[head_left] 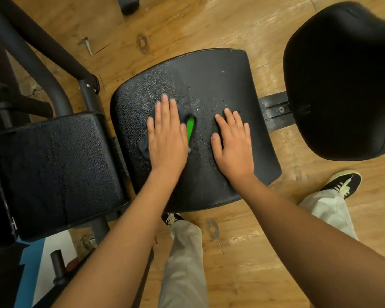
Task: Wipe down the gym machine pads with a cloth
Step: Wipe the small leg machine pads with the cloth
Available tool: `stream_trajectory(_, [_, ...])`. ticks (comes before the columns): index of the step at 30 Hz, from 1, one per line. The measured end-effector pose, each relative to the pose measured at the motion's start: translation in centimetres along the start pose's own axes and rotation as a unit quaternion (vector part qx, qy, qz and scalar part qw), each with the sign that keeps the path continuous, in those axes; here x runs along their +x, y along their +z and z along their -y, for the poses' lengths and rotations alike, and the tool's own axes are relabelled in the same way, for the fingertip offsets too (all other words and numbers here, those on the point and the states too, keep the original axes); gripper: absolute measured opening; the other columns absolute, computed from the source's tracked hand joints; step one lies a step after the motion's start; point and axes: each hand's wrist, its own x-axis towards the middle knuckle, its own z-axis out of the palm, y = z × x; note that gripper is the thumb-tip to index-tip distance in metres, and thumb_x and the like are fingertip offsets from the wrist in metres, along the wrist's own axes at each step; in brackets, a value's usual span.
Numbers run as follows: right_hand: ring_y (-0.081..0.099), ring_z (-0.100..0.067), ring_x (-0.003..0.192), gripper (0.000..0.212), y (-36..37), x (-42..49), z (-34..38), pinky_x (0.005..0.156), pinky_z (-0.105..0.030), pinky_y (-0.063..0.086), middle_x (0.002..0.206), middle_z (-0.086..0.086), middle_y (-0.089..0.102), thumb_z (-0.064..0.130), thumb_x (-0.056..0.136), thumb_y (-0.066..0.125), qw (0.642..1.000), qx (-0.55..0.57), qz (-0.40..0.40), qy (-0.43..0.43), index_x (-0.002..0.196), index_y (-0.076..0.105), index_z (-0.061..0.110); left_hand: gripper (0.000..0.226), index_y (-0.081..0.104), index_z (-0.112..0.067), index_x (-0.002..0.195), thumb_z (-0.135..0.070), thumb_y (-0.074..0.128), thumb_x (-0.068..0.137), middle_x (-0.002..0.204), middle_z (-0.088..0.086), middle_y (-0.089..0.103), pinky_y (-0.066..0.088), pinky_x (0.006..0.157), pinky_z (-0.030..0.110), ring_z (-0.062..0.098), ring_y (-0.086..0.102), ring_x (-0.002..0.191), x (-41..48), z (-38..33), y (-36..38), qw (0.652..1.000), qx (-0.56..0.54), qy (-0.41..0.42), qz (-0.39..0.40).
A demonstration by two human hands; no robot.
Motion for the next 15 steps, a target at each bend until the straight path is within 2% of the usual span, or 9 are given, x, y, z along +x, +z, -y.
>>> stream_trajectory(4, [0.016, -0.022, 0.157, 0.047, 0.0, 0.0, 0.0, 0.127, -0.049, 0.011, 0.166, -0.002, 0.03, 0.031, 0.107, 0.041, 1.0, 0.002, 0.0, 0.001, 0.153, 0.044, 0.021, 0.062, 0.005, -0.01, 0.163, -0.025, 0.031, 0.109, 0.171, 0.008, -0.005, 0.006, 0.127, 0.046, 0.023, -0.002, 0.157, 7.0, -0.9, -1.4, 0.999, -0.025, -0.018, -0.014])
stream_trajectory(7, [0.018, -0.024, 0.156, 0.047, -0.1, 0.1, 0.1, 0.127, -0.051, 0.012, 0.166, -0.003, 0.032, 0.031, 0.106, 0.041, 1.0, 0.001, -0.002, -0.001, 0.152, 0.045, 0.02, 0.062, 0.006, -0.009, 0.162, -0.026, 0.032, 0.109, 0.171, 0.009, -0.002, 0.008, 0.127, 0.047, 0.024, 0.001, 0.158, 7.4, -1.2, -1.3, 0.999, -0.016, -0.017, -0.026])
stream_trajectory(10, [0.02, -0.026, 0.156, 0.047, -0.1, 0.0, 0.0, 0.126, -0.05, 0.013, 0.165, -0.005, 0.033, 0.031, 0.106, 0.041, 1.0, -0.002, -0.005, -0.004, 0.152, 0.045, 0.019, 0.062, 0.006, -0.009, 0.163, -0.027, 0.031, 0.109, 0.171, 0.009, -0.001, 0.009, 0.127, 0.046, 0.024, 0.002, 0.158, 2.9, -1.1, -0.4, 1.0, -0.02, -0.008, -0.019])
stream_trajectory(15, [0.021, -0.026, 0.155, 0.048, 0.0, 0.0, 0.1, 0.125, -0.051, 0.014, 0.165, -0.005, 0.034, 0.03, 0.106, 0.042, 1.0, 0.005, -0.007, -0.002, 0.152, 0.046, 0.018, 0.061, 0.014, -0.007, 0.162, -0.029, 0.028, 0.106, 0.171, 0.01, 0.006, 0.016, 0.125, 0.046, 0.024, 0.009, 0.157, -10.9, -1.3, 2.0, 1.0, -0.011, -0.003, 0.017])
